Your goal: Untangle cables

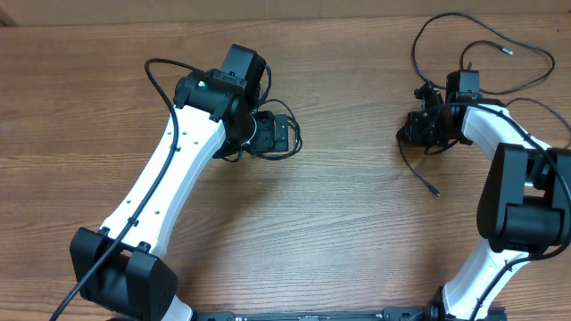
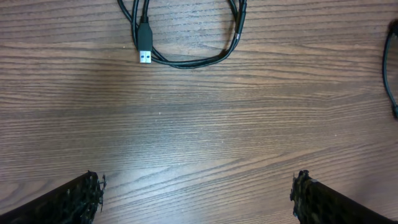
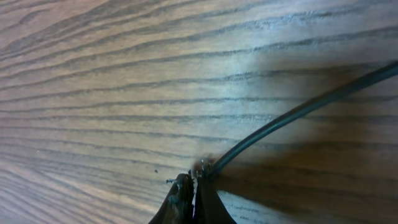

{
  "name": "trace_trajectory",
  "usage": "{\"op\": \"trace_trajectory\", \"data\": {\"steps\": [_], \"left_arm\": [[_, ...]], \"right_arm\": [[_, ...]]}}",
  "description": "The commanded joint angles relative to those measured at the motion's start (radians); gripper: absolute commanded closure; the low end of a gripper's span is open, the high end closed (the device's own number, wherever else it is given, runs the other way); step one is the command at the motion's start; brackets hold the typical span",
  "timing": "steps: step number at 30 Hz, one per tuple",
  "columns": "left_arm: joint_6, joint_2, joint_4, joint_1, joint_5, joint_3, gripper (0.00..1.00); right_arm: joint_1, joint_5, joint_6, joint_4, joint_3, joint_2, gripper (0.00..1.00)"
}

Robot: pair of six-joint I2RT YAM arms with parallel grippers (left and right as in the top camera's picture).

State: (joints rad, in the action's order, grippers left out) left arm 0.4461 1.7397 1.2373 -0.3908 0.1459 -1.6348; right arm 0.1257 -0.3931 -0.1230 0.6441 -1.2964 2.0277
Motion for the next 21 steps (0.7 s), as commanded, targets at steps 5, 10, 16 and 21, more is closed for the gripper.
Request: {"op": "trace_trajectory", "data": {"steps": [5, 10, 16, 21], "left_arm": [[-0.005, 0.008, 0.0, -0.002, 0.008, -0.001, 0.0], [-0.005, 0.008, -0.001, -0.002, 0.008, -0.001, 0.0], [-0.005, 0.008, -0.008, -0.002, 0.008, -0.001, 0.0], [-0.005, 0.008, -0.008, -0.002, 0.008, -0.001, 0.0]], "right_arm": [[-0.007, 0.116, 0.113, 0.019, -0.059, -0.082, 0.75], [-0.007, 0.116, 0.157, 0.183, -0.099, -0.142, 0.31], [-0.007, 0.124, 0.252, 0.385, -0.099, -0.152, 0.32], [-0.006, 0.172, 0.437, 0.491, -0.099, -0.159, 0.25]]}}
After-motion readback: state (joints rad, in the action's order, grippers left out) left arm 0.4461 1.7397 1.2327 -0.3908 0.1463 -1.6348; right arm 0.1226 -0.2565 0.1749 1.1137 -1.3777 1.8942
